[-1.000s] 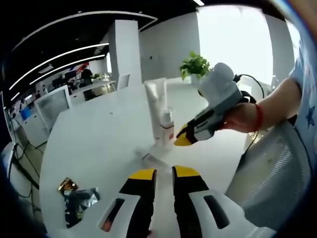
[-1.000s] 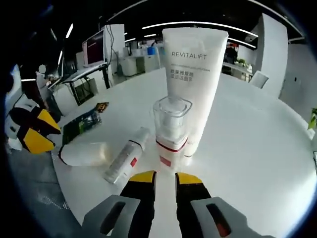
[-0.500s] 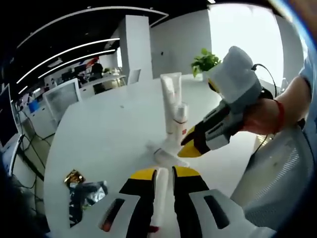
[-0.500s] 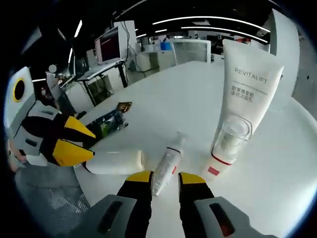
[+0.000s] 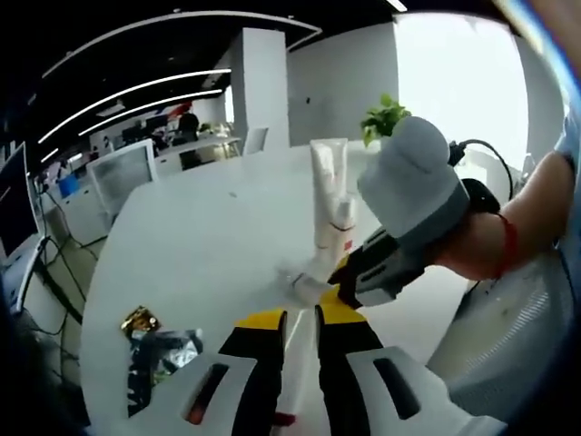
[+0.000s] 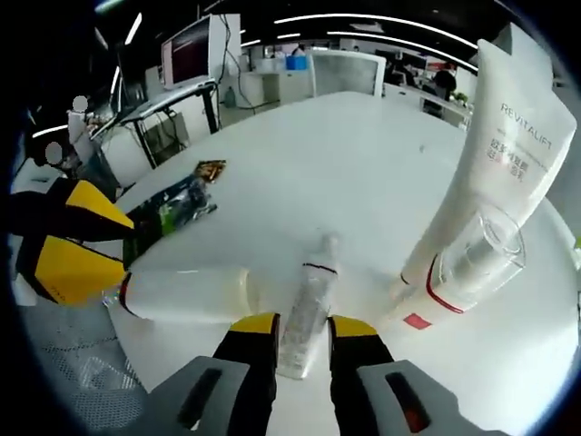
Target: Arrange the skincare products in the storage area until every visible bottle or jar stands upright without overlapping.
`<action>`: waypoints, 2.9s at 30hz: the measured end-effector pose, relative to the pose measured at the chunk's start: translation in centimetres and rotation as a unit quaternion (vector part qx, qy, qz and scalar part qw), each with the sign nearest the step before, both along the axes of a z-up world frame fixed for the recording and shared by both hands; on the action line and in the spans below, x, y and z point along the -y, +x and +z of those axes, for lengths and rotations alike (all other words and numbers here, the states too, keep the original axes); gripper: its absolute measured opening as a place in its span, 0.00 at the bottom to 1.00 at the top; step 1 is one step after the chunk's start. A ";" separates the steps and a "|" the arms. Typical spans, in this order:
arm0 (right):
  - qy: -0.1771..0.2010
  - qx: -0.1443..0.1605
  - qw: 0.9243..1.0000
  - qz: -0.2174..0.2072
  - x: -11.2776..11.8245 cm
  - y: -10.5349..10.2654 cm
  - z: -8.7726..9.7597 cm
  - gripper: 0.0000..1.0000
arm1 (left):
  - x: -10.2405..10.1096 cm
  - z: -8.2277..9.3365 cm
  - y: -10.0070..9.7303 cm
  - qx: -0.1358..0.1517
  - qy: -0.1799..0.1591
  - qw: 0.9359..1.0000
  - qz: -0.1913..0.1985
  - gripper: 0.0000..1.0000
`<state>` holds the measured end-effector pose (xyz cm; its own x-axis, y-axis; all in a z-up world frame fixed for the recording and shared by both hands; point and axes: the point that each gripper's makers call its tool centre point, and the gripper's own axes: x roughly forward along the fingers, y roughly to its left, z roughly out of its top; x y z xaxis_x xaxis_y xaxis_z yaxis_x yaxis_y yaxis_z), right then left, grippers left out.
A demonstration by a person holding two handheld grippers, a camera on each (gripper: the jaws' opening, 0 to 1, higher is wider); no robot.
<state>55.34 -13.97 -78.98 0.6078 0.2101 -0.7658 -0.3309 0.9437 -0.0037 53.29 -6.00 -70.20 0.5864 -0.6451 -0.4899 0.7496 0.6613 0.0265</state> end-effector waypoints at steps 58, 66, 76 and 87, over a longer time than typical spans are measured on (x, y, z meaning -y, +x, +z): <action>0.134 0.180 0.961 0.164 -6.4 -4.7 10.7 0.12 | 0.7 2.4 -0.2 -0.256 -0.332 0.907 0.036 0.22; 0.072 0.226 0.951 0.198 -6.5 -4.7 11.4 0.12 | 0.6 2.6 -0.2 -0.259 -0.346 0.901 0.039 0.23; 0.028 0.264 0.933 0.242 -7.1 -5.1 12.0 0.14 | 0.1 4.2 -0.4 -0.300 -0.410 0.861 0.027 0.17; 0.099 0.222 0.934 0.264 -6.4 -5.5 13.0 0.14 | 0.5 4.1 -0.6 -0.251 -0.353 0.901 0.015 0.16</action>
<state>49.88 -7.57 -65.97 0.6285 0.6799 -0.3778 -0.7566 0.6471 -0.0941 52.69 -6.50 -66.08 0.4270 -0.8877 -0.1724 0.5324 0.4009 -0.7456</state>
